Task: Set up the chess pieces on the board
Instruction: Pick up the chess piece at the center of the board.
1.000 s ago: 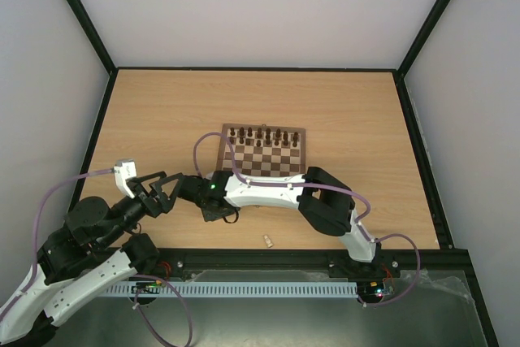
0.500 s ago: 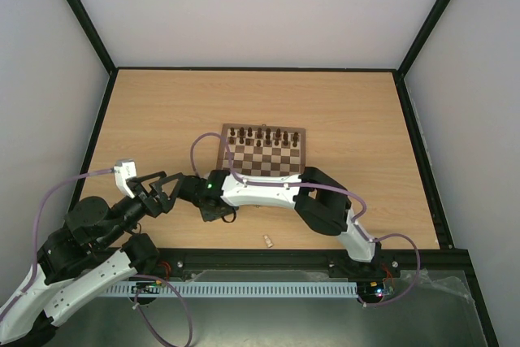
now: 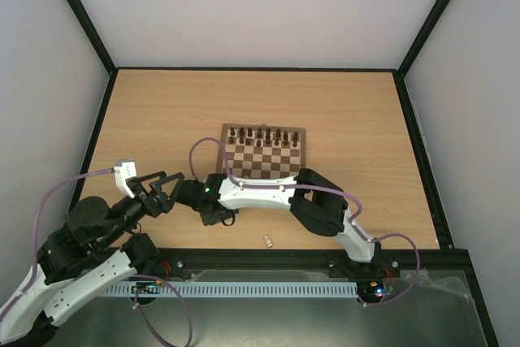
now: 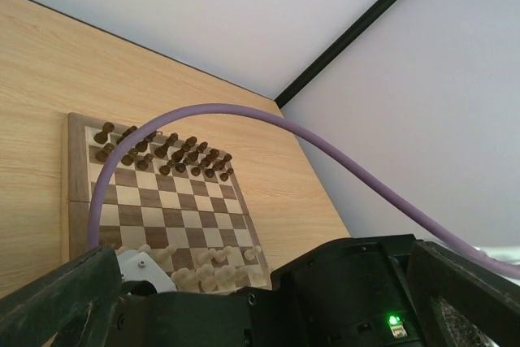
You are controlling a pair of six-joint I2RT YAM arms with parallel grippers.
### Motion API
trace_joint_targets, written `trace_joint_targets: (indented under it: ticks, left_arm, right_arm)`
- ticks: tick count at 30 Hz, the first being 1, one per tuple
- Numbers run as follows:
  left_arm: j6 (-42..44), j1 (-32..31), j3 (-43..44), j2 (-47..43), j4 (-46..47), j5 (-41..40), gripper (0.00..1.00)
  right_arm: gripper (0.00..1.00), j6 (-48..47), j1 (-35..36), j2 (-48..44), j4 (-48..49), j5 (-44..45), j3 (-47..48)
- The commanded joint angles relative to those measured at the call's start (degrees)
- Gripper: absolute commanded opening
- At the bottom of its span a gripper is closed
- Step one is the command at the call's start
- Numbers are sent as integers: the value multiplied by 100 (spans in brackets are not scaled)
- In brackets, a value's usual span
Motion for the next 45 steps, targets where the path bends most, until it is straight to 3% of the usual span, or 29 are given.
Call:
trace_joint_targets:
  ticks: [1, 13, 16, 23, 33, 37, 45]
  left_arm:
    - [36, -21, 81, 46, 63, -77, 99]
    - [41, -21, 82, 64, 67, -117, 99]
    - [41, -21, 77, 71, 67, -125, 99]
    - [32, -18, 84, 81, 57, -143, 99]
    - [24, -17, 86, 89, 45, -152, 99]
    - [15, -16, 85, 96, 38, -161, 99]
    - [-15, -19, 100, 116, -2, -217, 99]
  right_arm:
    - [28, 109, 126, 1, -562, 170, 14]
    - [18, 209, 157, -259, -595, 308, -299]
    - [29, 187, 158, -284, -611, 345, -267]
    - [34, 167, 165, -397, -637, 465, -229]
    - [19, 124, 168, -408, -583, 454, -267]
    - [2, 101, 170, -421, -580, 423, -302]
    - [1, 47, 166, -1263, -587, 429, -866]
